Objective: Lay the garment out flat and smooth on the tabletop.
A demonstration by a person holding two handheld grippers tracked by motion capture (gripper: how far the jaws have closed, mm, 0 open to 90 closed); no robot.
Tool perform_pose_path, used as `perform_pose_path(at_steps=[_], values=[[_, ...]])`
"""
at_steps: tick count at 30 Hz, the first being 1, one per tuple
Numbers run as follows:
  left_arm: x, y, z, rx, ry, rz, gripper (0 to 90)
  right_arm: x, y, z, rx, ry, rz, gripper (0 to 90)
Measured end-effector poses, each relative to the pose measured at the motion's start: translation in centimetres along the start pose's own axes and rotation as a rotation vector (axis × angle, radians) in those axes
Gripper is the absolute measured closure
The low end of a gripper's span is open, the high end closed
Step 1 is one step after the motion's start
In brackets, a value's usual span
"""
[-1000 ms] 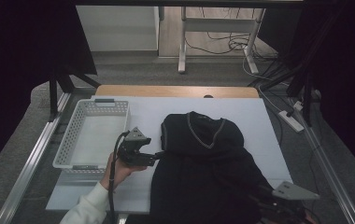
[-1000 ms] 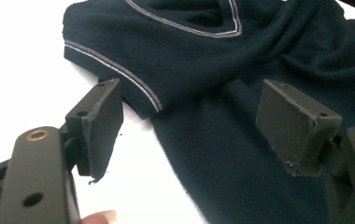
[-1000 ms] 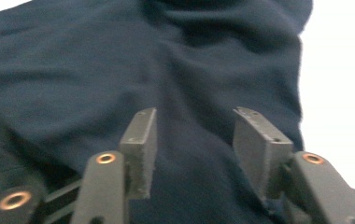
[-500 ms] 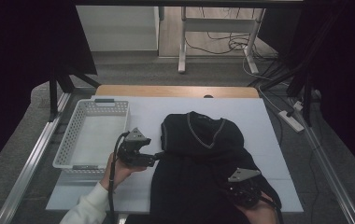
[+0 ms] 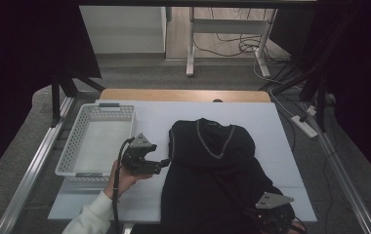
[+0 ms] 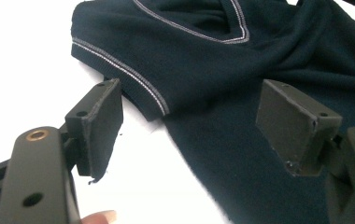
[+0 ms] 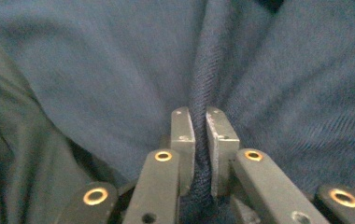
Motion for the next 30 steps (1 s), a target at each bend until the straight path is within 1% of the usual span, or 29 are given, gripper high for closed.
perform_pose_path(at_steps=[1,3,4,6,7,9,11,13,15,18,21,22,24,25,27,28,30], values=[[0.0,0.0,0.0,0.001,-0.001,0.0,24.0,-0.2,0.0,-0.5,0.019,0.004,0.003,76.8],[0.0,0.0,0.0,0.0,-0.001,-0.002,24.0,-0.7,-0.3,-1.7,0.055,0.019,0.006,62.1],[0.0,0.0,0.0,0.0,-0.002,-0.002,24.0,-0.9,-0.6,-2.3,0.066,0.02,0.01,57.8],[0.1,0.0,-0.1,0.0,-0.003,-0.002,24.0,-1.3,-1.1,-3.3,0.093,0.036,0.014,52.4],[0.1,0.0,-0.1,0.0,-0.004,-0.001,24.0,-1.5,-1.5,-3.8,0.105,0.037,0.009,50.0],[0.1,-0.1,-0.1,-0.001,-0.005,-0.001,24.0,-2.0,-2.4,-4.7,0.118,0.027,-0.022,45.4],[0.1,-0.1,-0.1,0.001,-0.004,-0.001,23.9,-2.7,-3.5,-5.6,0.126,0.04,-0.05,41.6],[0.1,0.0,-0.1,0.003,-0.002,-0.003,23.9,-3.4,-4.8,-6.1,0.115,0.071,-0.074,39.4],[0.1,0.0,-0.1,0.005,0.0,-0.005,23.9,-3.8,-6.0,-6.5,0.102,0.085,-0.085,38.7],[0.0,0.0,-0.1,0.005,0.0,-0.004,23.9,-3.3,-7.3,-7.0,0.084,0.091,-0.068,36.9],[0.0,-0.1,-0.1,0.004,0.0,-0.005,23.9,-2.7,-8.3,-7.7,0.077,0.071,-0.069,36.4],[0.0,-0.1,-0.1,0.003,0.001,-0.005,23.9,-2.7,-8.7,-7.9,0.078,0.072,-0.072,36.4],[0.0,-0.1,-0.1,0.004,0.0,-0.005,23.9,-2.8,-9.4,-8.1,0.06,0.086,-0.071,35.3],[0.0,0.0,-0.1,0.005,0.0,-0.006,23.9,-2.7,-9.8,-8.1,0.047,0.093,-0.059,34.8],[0.0,0.0,-0.1,0.006,-0.002,-0.005,23.9,-2.0,-10.3,-8.0,0.03,0.106,-0.019,34.9],[0.0,0.0,-0.1,0.007,-0.001,-0.005,23.9,-1.6,-10.5,-8.0,0.024,0.1,-0.008,34.9],[0.0,0.0,-0.1,0.006,0.0,-0.005,23.9,-0.8,-10.8,-8.1,0.028,0.084,0.003,36.2]])
Point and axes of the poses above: each handheld gripper's, and its own axes: y roughly backward along the jaws, z roughly out of its underside, x roughly to its right, the point moved 8 cm from there along -y, roughly forward along the jaws, and after that the axes turned 12 degrees about x, right-handed, at the moved point
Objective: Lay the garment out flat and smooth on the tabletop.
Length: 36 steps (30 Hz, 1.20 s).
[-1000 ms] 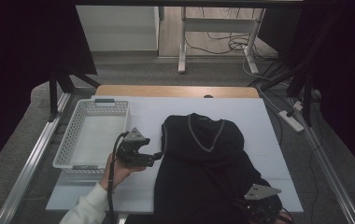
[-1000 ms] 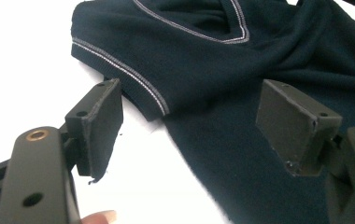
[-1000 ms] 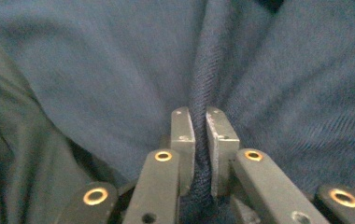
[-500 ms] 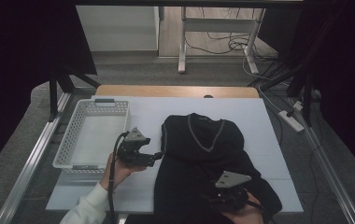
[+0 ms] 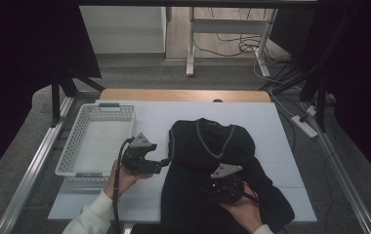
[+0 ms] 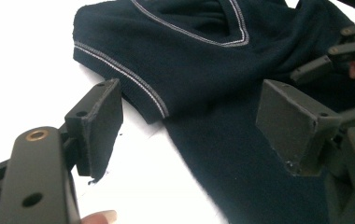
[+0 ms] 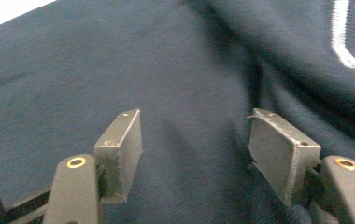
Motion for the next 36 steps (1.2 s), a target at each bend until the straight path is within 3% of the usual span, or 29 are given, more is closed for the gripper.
perform_pose_path(at_steps=[4,10,12,14,16,18,20,22,26,36], values=[[0.0,-0.1,0.1,-0.004,-0.004,0.0,23.9,1.1,-0.7,-0.3,-0.003,0.004,0.036,38.1],[0.0,0.0,0.1,-0.004,-0.002,-0.003,23.9,2.1,-2.5,-0.5,-0.025,-0.006,0.04,42.9],[0.0,0.0,0.2,-0.005,-0.003,-0.005,23.9,2.3,-2.8,-0.6,-0.019,-0.013,0.04,49.4],[0.0,0.1,0.3,-0.006,-0.002,-0.008,23.9,2.6,-2.9,-0.7,-0.021,-0.013,0.047,61.7],[0.0,0.2,0.4,-0.007,-0.001,-0.011,23.9,2.7,-2.9,-0.7,-0.019,-0.026,0.015,71.4],[0.0,0.3,0.4,-0.006,-0.001,-0.014,23.9,2.4,-2.9,-0.7,-0.02,-0.016,-0.004,81.9],[-0.1,0.5,0.5,-0.004,-0.001,-0.018,23.9,2.1,-2.9,-0.8,-0.02,0.006,-0.011,85.9],[-0.1,0.7,0.5,-0.001,0.002,-0.023,23.9,2.0,-2.8,-0.8,-0.021,0.022,-0.013,86.7],[-0.3,0.9,0.5,0.005,0.008,-0.032,23.9,1.5,-2.5,-0.8,-0.006,0.006,-0.051,87.2],[-0.6,1.2,0.4,0.014,0.013,-0.037,23.9,-1.8,-1.6,-0.8,0.021,0.057,-0.138,87.6]])
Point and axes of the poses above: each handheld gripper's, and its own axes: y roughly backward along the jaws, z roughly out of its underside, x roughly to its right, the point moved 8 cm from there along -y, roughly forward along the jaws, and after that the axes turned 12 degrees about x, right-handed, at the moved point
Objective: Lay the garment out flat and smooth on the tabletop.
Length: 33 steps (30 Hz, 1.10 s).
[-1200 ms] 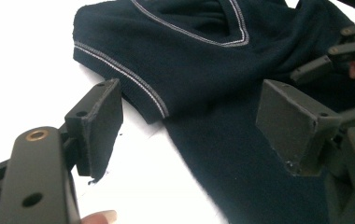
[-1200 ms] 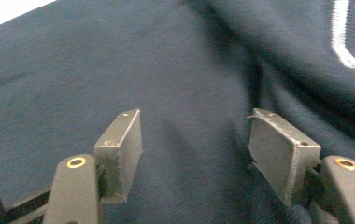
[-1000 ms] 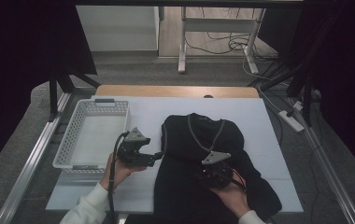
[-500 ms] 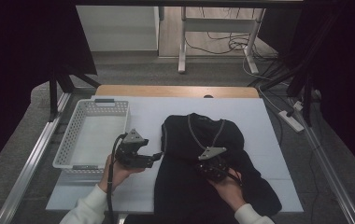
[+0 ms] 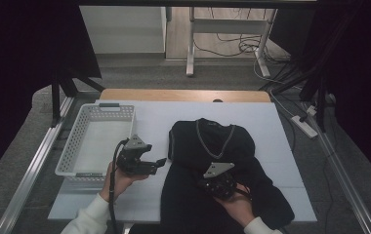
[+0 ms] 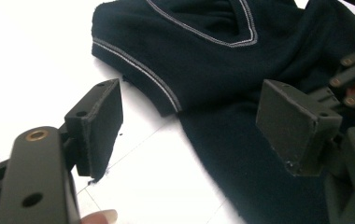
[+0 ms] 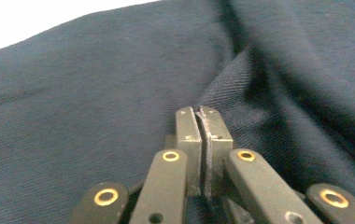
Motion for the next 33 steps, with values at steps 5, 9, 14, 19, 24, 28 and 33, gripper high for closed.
perform_pose_path(at_steps=[5,9,14,19,24,28,33], values=[[-0.2,0.1,0.0,0.002,0.005,-0.004,23.8,-2.3,0.6,0.1,0.004,0.014,-0.075,87.7],[-0.2,0.1,-0.1,0.004,0.005,-0.003,23.8,-3.8,1.2,0.1,0.003,0.031,-0.119,87.7],[-0.1,0.0,-0.1,0.004,0.002,-0.002,23.7,-3.3,1.3,-1.3,0.063,0.018,-0.04,64.5],[-0.1,-0.1,-0.1,0.001,0.003,-0.004,23.7,-3.4,-0.4,-3.1,0.073,0.032,-0.032,53.3],[-0.2,-0.1,-0.1,0.001,0.002,-0.005,23.6,-2.1,-3.5,-2.6,0.008,0.034,0.001,55.4],[-0.4,-0.1,-0.1,0.0,0.005,-0.008,23.6,-1.6,-4.4,-2.2,-0.007,0.016,-0.016,73.1],[-0.3,-0.1,-0.1,0.001,0.0,-0.008,23.6,-2.4,-4.0,-2.3,-0.01,0.052,-0.053,84.8]])
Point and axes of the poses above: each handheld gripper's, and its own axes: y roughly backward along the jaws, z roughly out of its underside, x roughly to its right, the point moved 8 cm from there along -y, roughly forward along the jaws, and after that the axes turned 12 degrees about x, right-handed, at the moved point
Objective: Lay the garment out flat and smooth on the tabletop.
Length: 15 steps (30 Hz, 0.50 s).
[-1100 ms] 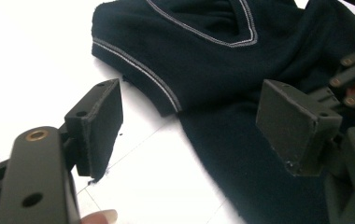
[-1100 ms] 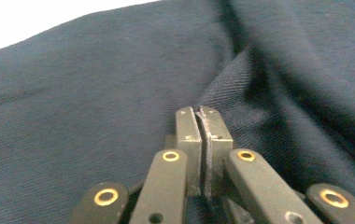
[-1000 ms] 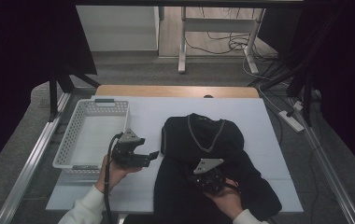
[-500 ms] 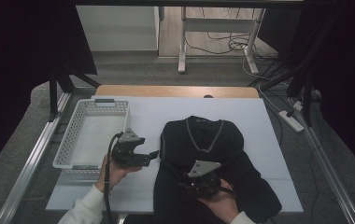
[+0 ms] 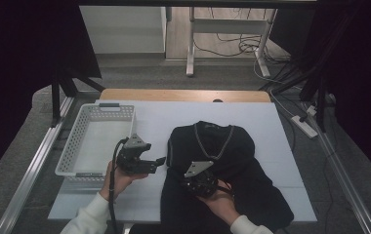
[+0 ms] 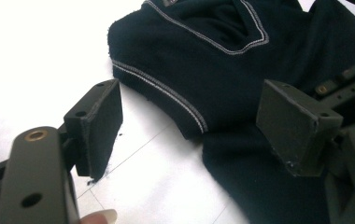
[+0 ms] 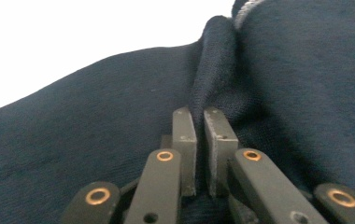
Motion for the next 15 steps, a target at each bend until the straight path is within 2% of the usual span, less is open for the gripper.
perform_pose_path(at_steps=[5,12,15], values=[[-0.2,0.2,-0.1,0.007,0.006,-0.006,23.6,-2.5,0.9,-0.1,0.016,0.015,-0.085,85.2],[-0.3,0.2,-0.1,0.01,0.011,-0.01,23.6,-6.3,2.9,0.4,0.024,0.072,-0.17,85.4],[-0.4,0.2,-0.1,0.008,0.005,-0.012,23.6,-7.6,3.5,0.2,0.038,0.081,-0.209,85.5]])
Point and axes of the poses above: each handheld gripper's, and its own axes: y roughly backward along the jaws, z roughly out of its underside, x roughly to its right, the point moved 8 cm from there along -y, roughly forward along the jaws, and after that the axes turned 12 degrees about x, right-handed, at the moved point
